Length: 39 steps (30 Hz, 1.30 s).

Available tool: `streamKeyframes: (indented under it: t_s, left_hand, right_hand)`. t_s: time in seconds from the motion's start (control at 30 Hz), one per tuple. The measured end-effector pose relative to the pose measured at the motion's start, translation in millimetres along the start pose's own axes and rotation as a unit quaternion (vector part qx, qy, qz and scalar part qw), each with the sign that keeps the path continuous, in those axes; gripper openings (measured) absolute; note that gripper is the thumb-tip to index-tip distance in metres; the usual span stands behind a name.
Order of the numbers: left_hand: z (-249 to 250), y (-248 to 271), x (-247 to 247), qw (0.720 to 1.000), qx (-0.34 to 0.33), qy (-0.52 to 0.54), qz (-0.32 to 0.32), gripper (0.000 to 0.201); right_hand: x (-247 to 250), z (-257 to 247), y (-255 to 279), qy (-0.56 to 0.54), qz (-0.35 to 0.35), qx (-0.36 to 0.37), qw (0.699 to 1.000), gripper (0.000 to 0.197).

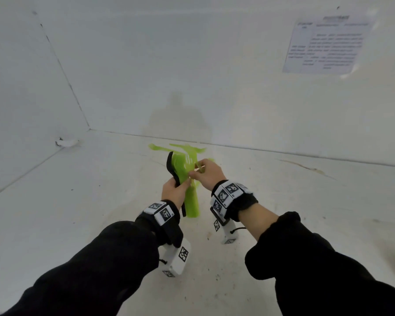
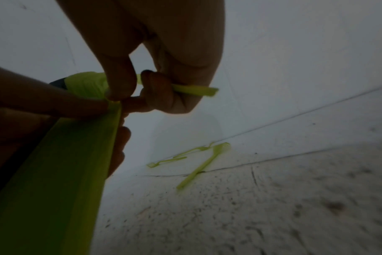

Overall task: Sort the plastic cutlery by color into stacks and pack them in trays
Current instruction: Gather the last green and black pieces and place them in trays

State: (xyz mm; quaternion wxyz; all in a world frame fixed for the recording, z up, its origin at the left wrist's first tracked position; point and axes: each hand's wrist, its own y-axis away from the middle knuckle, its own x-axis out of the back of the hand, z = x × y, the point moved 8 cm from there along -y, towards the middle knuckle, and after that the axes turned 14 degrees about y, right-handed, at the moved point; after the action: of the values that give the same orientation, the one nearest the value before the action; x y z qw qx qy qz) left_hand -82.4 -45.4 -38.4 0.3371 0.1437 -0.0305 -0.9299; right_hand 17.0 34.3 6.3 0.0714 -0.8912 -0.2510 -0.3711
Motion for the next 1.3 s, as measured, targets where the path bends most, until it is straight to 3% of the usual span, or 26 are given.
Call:
streamKeyframes:
  t_s: [0.1,0.27,0.37,0.47,0.53,0.67,0.8,0.9,1.1,1.3]
  left_hand:
    - [-5.3,3.0,-5.7,0.999,0.022,0.028,-0.02,0.013]
    - [-5.0,17.2,-20.7,0.993,0.061,0.087,-0.058,0.015]
    - [-6.4,23.5,-27.2,0.99,0.081,0.099,-0.067,0.014]
    - [-6.7,27.2,-28.5,0.993,0.066,0.075,-0.061,0.012]
    - [-8.7,29.1,-29.7,0.995,0.06,0.059,-0.06,0.017]
    - [-9.9,33.7,-31.8,0.995,0.06,0.053,-0.056,0.022]
    - [-10.8,34.7,-34.8,0.992,0.075,0.077,-0.059,0.009]
    - [-13.6,30.1,-36.3,0.992,0.073,0.068,-0.073,0.008]
    - [-19.7,19.8,-40.9,0.994,0.055,0.061,-0.074,0.014]
    - [-22.2,13.9,-38.4,0.994,0.044,0.063,-0.078,0.023]
  right_hand:
    - [1.7,12.6,3.0,-0.075,0.003,-0.036,0.997,0.037]
    - [-2.6,32.8,9.4,-0.219,-0.017,-0.073,0.973,0.022]
    - [1.0,36.8,16.0,-0.242,0.022,-0.066,0.968,0.023]
    - [7.9,37.9,16.6,-0.217,0.09,-0.046,0.971,0.012]
    - [9.2,38.4,18.1,-0.186,0.109,-0.044,0.976,0.016]
    - [2.5,38.4,21.5,-0.154,0.102,-0.045,0.982,0.021]
    - [-4.4,38.2,27.5,-0.184,0.079,-0.046,0.979,0.038]
    - [-4.9,34.0,32.7,-0.194,0.056,-0.059,0.978,0.028]
    - [12.4,39.3,41.7,-0.074,0.126,-0.08,0.986,0.037]
    - [0.5,40.4,43.6,-0.071,0.065,-0.079,0.992,0.039]
